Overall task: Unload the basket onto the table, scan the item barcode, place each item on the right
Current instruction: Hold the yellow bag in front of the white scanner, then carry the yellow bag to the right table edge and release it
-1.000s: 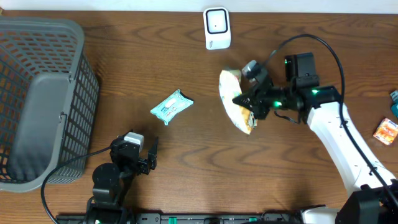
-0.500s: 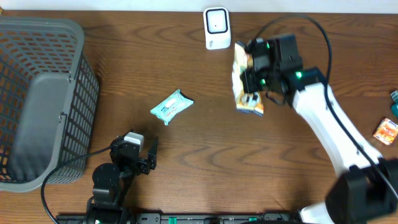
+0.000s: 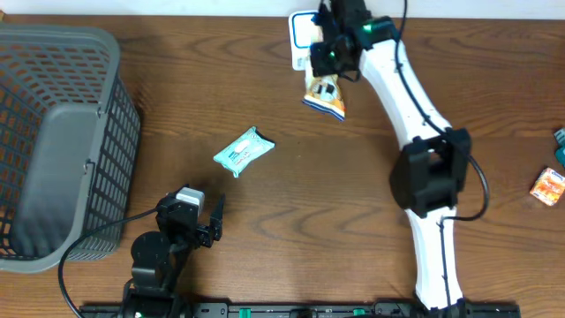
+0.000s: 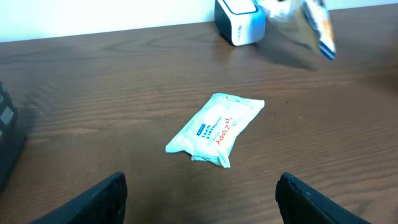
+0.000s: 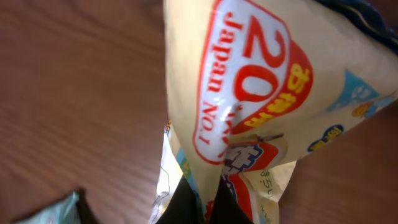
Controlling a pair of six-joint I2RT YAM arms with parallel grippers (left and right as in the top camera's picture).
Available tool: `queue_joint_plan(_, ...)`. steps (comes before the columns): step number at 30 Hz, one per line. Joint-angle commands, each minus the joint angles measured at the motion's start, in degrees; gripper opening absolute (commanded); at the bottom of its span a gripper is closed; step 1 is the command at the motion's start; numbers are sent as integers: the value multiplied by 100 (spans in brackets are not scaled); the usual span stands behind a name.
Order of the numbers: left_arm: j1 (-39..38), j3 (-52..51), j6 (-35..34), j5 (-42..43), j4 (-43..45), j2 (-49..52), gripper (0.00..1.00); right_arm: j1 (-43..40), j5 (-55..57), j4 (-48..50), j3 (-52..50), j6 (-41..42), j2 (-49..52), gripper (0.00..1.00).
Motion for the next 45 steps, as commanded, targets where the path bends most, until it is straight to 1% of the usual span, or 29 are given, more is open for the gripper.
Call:
queue_joint_plan(1,26,-105,-90,92,-144,-26,77,153,575,74,660,345,483,1)
queue_joint_plan(11,24,-105,-87,92,-144,-26,77,197,769,538,693,531,706,1)
queue_joint_plan(22,26,-105,-87,92,-144,-26,77,262,796,446,697,577,616,1)
queue_joint_plan(25,26,-105,-87,92,-144,-26,77,186,1047,28,697,575,321,1)
queue_joint_plan(27,26,-105,-87,92,-144,-26,77,120,1419,-319,697,575,94,1)
queue_joint_plan(32,26,-105,-87,92,-144,-26,77,-85,2295,-1436,695,577,-544,1)
queue_joint_plan(33,26,-105,-87,92,-146,-26,77,-186,2500,-1786,695,579,-710,1)
queue_joint_plan(35,24,-105,-87,92,-144,-26,77,-374,2776,-2188,695,579,-868,1)
queue_joint_plan(37,26,-105,-87,92,-144,-26,77,-608,3034,-2498,695,586,-938,1)
queue_joint_plan(40,26,-105,-90,92,-144,-26,77,-1073,3414,-2911,671,835,-929,1)
queue_joint_plan(41,24,-105,-87,92,-144,-26,77,-1401,3591,-3049,575,973,-911,1)
queue_joint_plan(45,24,-105,-87,92,-144,-26,77,-2135,3657,-2898,149,1010,-892,1)
